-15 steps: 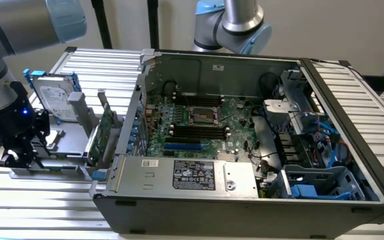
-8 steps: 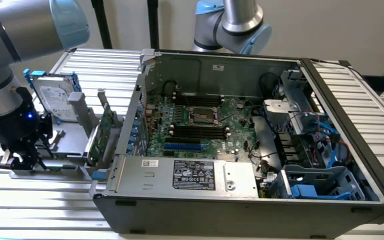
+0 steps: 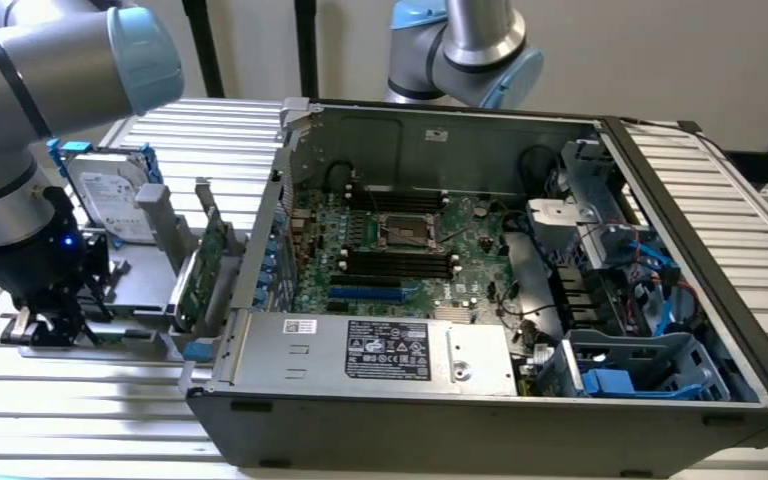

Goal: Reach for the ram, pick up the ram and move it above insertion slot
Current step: 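Pick up the ram and move it above insertion slot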

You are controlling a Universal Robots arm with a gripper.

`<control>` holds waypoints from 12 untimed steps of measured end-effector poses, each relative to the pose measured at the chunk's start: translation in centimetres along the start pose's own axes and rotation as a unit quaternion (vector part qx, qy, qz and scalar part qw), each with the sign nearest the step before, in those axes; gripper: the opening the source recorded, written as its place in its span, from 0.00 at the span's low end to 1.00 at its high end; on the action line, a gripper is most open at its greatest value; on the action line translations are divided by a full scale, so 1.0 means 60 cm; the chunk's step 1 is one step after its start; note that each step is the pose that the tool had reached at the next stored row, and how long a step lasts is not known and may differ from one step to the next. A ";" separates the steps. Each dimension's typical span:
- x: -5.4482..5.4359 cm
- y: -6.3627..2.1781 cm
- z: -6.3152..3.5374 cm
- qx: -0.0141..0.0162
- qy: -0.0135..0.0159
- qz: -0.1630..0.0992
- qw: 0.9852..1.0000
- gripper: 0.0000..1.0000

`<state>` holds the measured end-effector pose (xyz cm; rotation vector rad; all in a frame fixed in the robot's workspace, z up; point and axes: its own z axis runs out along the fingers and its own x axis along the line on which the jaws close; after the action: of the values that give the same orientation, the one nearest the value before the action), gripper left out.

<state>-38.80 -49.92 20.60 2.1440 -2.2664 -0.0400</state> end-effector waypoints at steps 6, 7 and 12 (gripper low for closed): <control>0.000 0.000 0.008 0.000 -0.002 -0.003 1.000 0.36; 0.000 0.000 0.010 0.000 -0.002 -0.003 1.000 0.36; 0.000 0.000 0.014 0.000 -0.003 -0.003 1.000 0.36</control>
<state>-38.80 -49.92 19.77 2.1547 -2.2622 -0.0482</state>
